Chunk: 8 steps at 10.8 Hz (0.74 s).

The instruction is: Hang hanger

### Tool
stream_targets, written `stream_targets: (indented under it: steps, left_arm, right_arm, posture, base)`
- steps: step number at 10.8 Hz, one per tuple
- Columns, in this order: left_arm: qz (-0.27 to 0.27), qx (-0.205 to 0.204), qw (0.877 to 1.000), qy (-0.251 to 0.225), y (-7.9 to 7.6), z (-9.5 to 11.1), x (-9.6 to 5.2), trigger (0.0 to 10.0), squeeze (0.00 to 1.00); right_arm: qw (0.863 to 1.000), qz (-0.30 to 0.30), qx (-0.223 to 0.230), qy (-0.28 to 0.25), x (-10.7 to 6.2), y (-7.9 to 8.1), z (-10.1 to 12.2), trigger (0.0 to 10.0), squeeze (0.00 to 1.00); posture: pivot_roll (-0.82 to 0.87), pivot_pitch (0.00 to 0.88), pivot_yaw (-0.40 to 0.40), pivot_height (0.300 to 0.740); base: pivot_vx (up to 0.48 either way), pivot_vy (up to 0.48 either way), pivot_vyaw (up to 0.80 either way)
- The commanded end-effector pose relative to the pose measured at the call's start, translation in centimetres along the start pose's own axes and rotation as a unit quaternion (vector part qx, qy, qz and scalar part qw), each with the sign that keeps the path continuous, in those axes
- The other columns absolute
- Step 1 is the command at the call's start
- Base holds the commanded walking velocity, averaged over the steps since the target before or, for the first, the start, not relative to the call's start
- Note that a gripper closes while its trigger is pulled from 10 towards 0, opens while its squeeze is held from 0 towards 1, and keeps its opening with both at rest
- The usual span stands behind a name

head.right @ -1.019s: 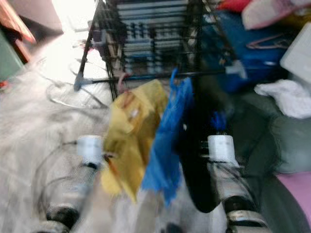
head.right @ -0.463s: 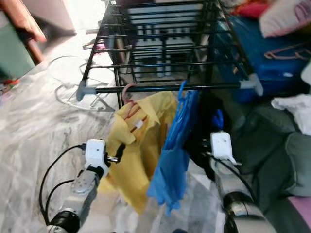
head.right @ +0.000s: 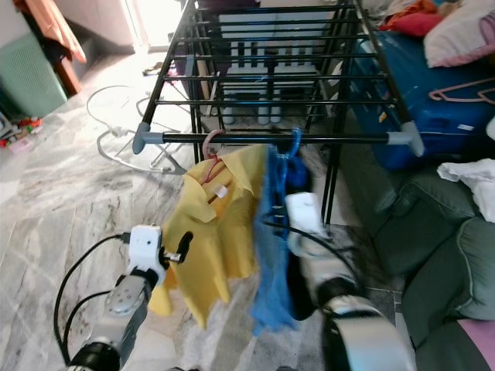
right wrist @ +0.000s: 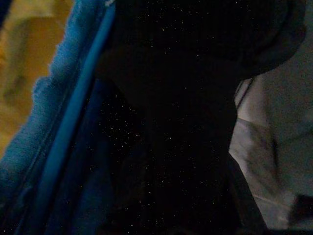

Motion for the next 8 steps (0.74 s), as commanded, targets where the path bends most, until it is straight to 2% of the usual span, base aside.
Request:
stream_targets:
  steps: [1,2,5,7,8]
  left_arm:
    - [0.007,0.005,1.000,-0.001,0.5,0.1,-0.2,10.0,0.00]
    - [0.009,0.005,1.000,0.001,0.6,0.0,-0.3,10.0,0.00]
    - [0.009,0.004,1.000,0.003,0.5,-0.1,-0.5,10.0,0.00]
    - [0.006,0.005,1.000,0.006,0.2,-0.1,-0.5,10.0,0.00]
    - [0.004,0.004,1.000,0.007,0.0,-0.1,-0.5,10.0,0.00]
  right_arm:
    - [0.999,0.035,-0.019,-0.018,0.3,2.1,1.8,10.0,0.00]
    - [0.998,0.062,-0.024,-0.022,0.4,3.9,2.5,10.0,0.00]
    - [0.993,0.108,-0.040,-0.031,0.4,6.8,3.8,10.0,0.00]
    - [0.997,0.057,-0.031,-0.042,0.5,5.0,4.0,10.0,0.00]
    - [0.999,0.021,-0.023,-0.043,0.5,2.8,3.5,10.0,0.00]
  posture:
    - [-0.15,0.108,0.049,0.740]
    - [-0.14,0.109,0.047,0.740]
    - [-0.14,0.110,0.044,0.740]
    - [-0.14,0.110,0.042,0.740]
    - [-0.15,0.111,0.042,0.740]
  base:
    - [0.000,0.000,0.00]
    - [0.000,0.000,0.00]
    - [0.000,0.000,0.00]
    - [0.000,0.000,0.00]
    - [0.000,0.000,0.00]
Point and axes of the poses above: a point about 5 cm out from each wrist's last joint towards the gripper, its own x axis pointing out of the wrist towards the gripper, its own z axis along the axis of the wrist's last joint, y = z × x, the point moved 3 cm from there along x, pointing out of the wrist towards the gripper, and after that the axes turned 8 degrees about x, right-handed, at the moved point
